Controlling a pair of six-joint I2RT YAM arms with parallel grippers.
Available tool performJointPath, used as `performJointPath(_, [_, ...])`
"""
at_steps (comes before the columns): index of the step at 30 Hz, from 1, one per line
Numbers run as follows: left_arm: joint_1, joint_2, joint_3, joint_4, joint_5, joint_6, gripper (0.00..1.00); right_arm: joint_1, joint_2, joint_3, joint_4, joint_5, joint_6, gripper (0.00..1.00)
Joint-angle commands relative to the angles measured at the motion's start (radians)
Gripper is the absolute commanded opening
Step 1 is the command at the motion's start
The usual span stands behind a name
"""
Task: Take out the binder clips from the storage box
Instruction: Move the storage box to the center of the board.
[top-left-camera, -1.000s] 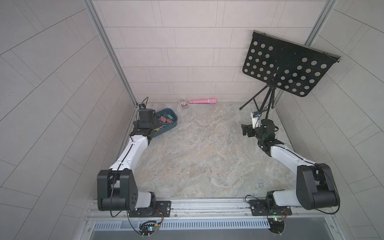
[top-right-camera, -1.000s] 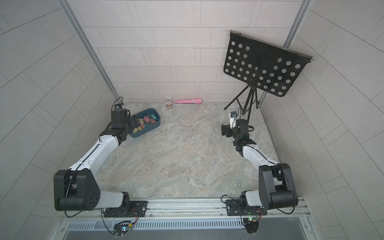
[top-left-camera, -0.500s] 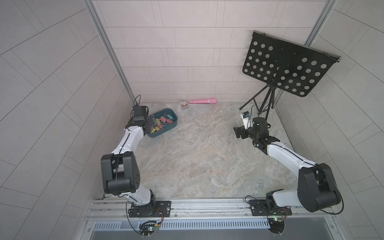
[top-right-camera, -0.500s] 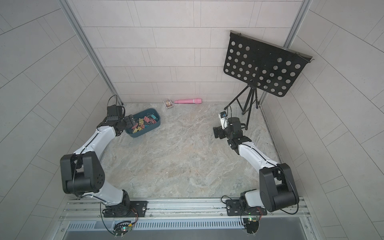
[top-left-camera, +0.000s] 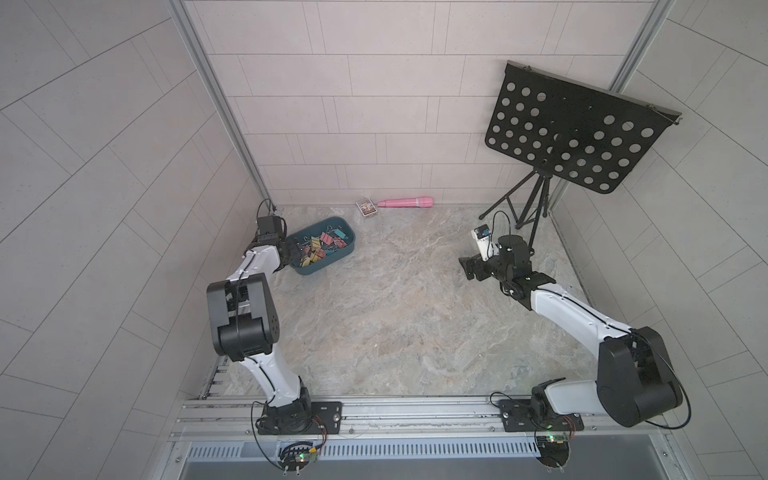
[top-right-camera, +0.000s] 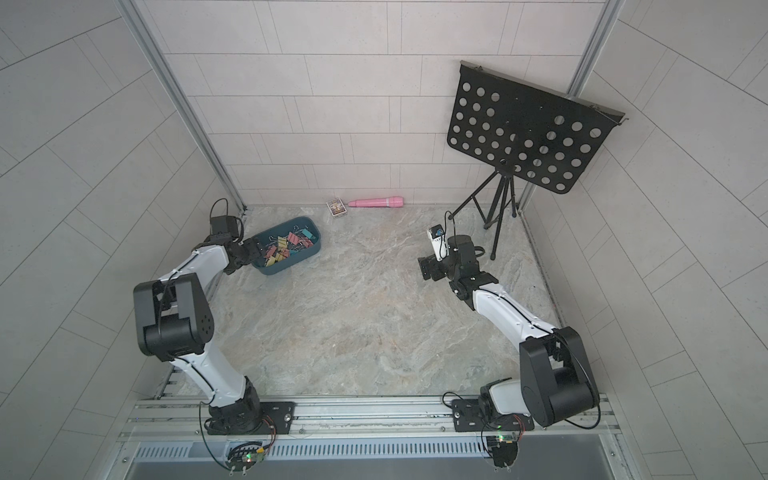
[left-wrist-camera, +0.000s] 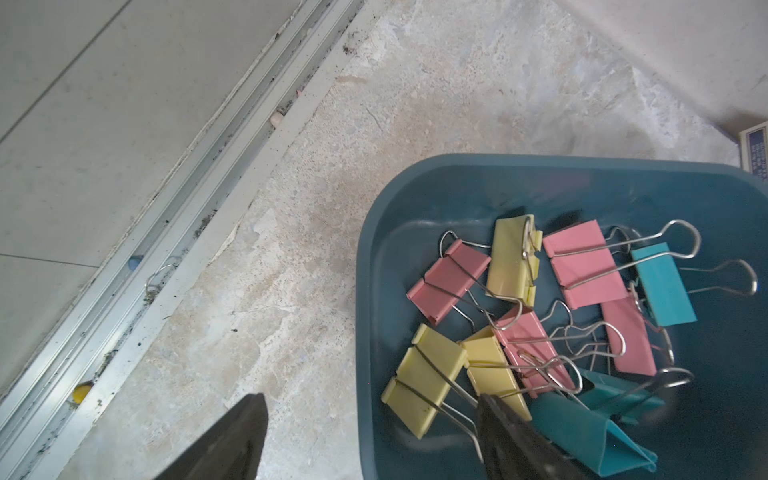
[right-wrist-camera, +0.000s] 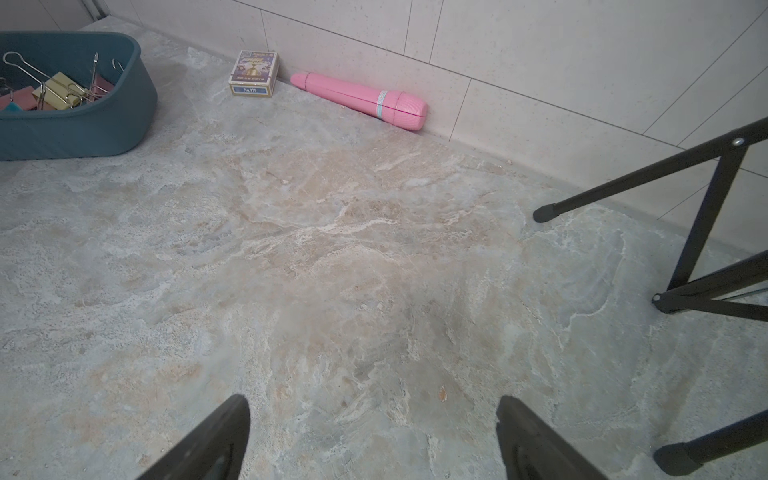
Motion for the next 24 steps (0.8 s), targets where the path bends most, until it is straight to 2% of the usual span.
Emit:
performJointPath(1, [0.007,0.02,0.036,-0.018,-0.005,-0.011,0.86,0.006,-0.014,0.028,-0.029,0.0,-0.011,0.95])
performJointPath(3, [0.01,0.038,0.049,-0.026,-0.003,-0.008,0.83,0.008,-0.018,0.028,-0.037,0.004,-0.015,0.95])
performJointPath(7, [0.018,0.07,0.056,-0.019,0.028,-0.016,0.72,0.008,-0.026,0.016,-0.041,0.014,-0.021,0.95])
performJointPath(13, [0.018,0.107,0.049,0.008,0.055,-0.027,0.64,0.009,-0.029,0.008,-0.044,0.024,-0.019,0.95])
performJointPath(18, [0.017,0.126,0.042,0.02,0.069,-0.031,0.41,0.008,-0.025,0.006,-0.045,0.034,-0.02,0.95])
performJointPath(24, [0.014,0.113,-0.005,0.048,0.079,-0.037,0.35,0.008,-0.014,0.005,-0.044,0.045,-0.02,0.95])
